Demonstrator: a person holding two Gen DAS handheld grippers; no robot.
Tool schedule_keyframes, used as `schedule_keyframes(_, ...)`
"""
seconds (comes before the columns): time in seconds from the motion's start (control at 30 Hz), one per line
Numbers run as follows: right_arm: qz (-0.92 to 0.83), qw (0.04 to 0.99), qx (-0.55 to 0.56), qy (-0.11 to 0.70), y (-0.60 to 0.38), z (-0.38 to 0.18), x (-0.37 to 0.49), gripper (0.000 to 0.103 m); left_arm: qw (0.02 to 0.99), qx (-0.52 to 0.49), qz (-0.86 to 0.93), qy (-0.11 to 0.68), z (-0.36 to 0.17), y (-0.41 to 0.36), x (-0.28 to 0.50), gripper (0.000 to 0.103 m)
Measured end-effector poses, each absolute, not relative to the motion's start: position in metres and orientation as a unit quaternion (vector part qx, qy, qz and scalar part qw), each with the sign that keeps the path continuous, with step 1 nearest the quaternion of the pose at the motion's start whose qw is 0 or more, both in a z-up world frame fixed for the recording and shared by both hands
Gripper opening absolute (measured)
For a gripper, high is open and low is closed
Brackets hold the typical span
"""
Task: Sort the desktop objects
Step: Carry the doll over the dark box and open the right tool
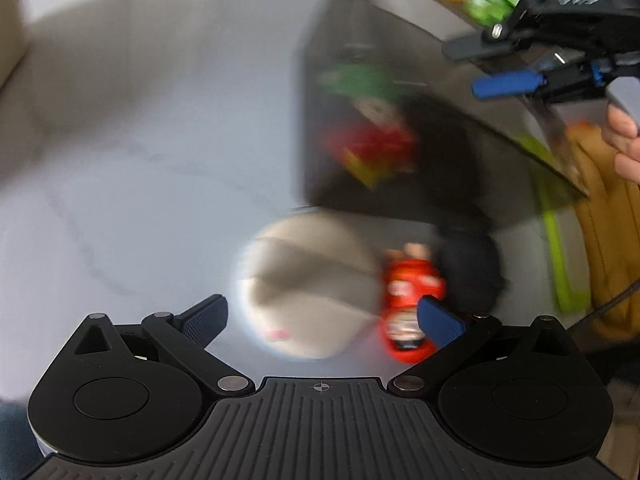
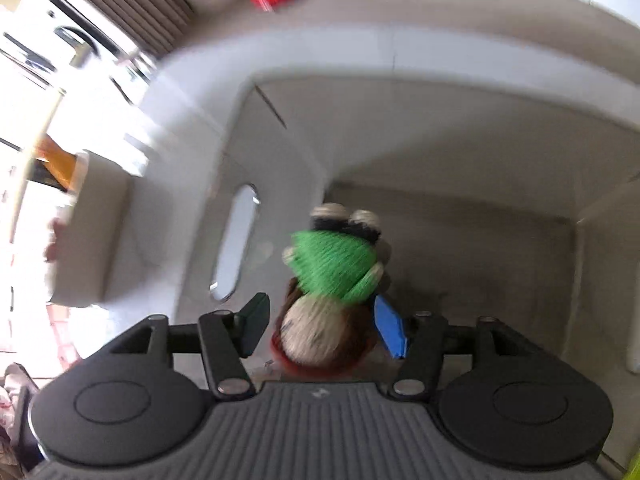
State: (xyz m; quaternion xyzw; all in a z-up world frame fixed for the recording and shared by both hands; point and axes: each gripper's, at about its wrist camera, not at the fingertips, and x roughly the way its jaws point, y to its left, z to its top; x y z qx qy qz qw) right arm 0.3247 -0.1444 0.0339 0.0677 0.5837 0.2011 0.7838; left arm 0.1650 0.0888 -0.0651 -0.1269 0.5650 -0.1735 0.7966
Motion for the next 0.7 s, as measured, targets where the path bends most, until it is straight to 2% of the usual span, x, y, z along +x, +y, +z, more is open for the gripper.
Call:
schedule_keyframes(0.13,0.222,0.838,0.080,0.491,-0.201,0.068,0.257,0.071,0.796,-0.075,-0.207,0.564,-0.058,0.022,0.174,0.103)
schedule_keyframes(0.2,0.211,0.864,0.080,0.450,-0.229,0.070,0.224,0.078,0.793,-0.045,-0.213,0.568,-0.060,-0.015,0.180,0.103)
schedule_keyframes(0.27,0.195,0.884,0.078,0.418,-0.256,0.068,0.196,0.079,0.793,-0.004,-0.215,0.570,-0.063,-0.049,0.186,0.103)
schedule_keyframes(0.43,0.172,0.886,0.113,0.415,-0.311,0.044,0.194,0.079,0.793,0.121,-0.173,0.572,-0.084,-0.108,0.195,0.103)
schedule_keyframes(0.5,0.172,0.880,0.140,0.420,-0.325,0.021,0.207,0.079,0.794,0.134,-0.162,0.570,-0.088,-0.116,0.196,0.103)
schedule_keyframes(0.6,0.171,0.872,0.175,0.423,-0.371,0.030,0.184,0.079,0.796,0.122,-0.154,0.573,-0.088,-0.118,0.200,0.102)
schedule_keyframes(0.63,0.171,0.870,0.186,0.424,-0.378,0.028,0.179,0.079,0.795,0.114,-0.153,0.576,-0.089,-0.117,0.202,0.096)
schedule_keyframes(0.67,0.171,0.866,0.197,0.426,-0.383,0.026,0.177,0.079,0.793,0.102,-0.153,0.581,-0.089,-0.115,0.205,0.084)
schedule_keyframes(0.7,0.171,0.863,0.209,0.428,-0.388,0.024,0.175,0.079,0.787,0.079,-0.157,0.592,-0.089,-0.112,0.208,0.067)
